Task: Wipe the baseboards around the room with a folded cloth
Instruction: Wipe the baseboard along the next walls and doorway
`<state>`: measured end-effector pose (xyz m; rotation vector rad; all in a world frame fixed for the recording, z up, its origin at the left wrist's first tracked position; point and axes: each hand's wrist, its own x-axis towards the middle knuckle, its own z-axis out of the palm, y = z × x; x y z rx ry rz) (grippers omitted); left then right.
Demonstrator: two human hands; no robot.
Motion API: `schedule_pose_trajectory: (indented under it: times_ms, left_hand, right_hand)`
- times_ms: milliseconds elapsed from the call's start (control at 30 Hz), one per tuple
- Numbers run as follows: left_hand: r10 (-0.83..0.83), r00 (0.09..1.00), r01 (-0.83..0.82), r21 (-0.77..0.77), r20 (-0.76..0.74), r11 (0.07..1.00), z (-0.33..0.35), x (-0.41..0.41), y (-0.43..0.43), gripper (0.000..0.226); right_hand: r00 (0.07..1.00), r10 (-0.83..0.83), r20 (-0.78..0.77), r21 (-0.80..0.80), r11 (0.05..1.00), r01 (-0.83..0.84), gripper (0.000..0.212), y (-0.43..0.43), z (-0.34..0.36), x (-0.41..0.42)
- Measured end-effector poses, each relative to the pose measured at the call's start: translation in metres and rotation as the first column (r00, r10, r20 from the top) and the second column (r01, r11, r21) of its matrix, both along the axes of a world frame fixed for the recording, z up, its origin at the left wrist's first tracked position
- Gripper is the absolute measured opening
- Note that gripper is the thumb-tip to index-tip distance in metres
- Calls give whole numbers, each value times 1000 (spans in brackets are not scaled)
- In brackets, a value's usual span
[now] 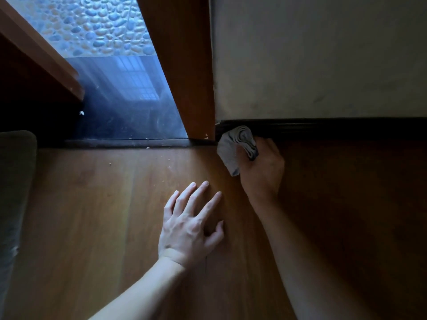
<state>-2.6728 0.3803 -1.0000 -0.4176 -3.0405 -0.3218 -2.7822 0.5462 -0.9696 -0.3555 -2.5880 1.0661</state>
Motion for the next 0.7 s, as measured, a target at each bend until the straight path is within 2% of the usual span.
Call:
schedule_pose_trajectory:
  times_ms: [133,300,467,633,700]
  left_hand:
    - [-3,1000,3,-26,4,1000,3,1,3,58]
    - [2,1000,-2,-8,-12,1000,-2,2,1,58]
    - [2,999,-1,-19,33,1000,0,0,2,58]
    - [5,999,-5,-5,42,1000,10,0,3,57]
    - [-2,1000,2,-2,-13,1000,11,0,5,57]
  right_hand:
    - [988,-150,-43,-67,987,147,26,9,-1,6]
    - [994,-70,-80,-73,995,64,27,0,-2,7]
    - [971,-222,-90,-88,973,215,24,17,-8,7]
    - [995,-77,-66,-60,995,73,31,8,-1,6]
    - [990,-118,-82,-62,992,113,31,14,-2,6]
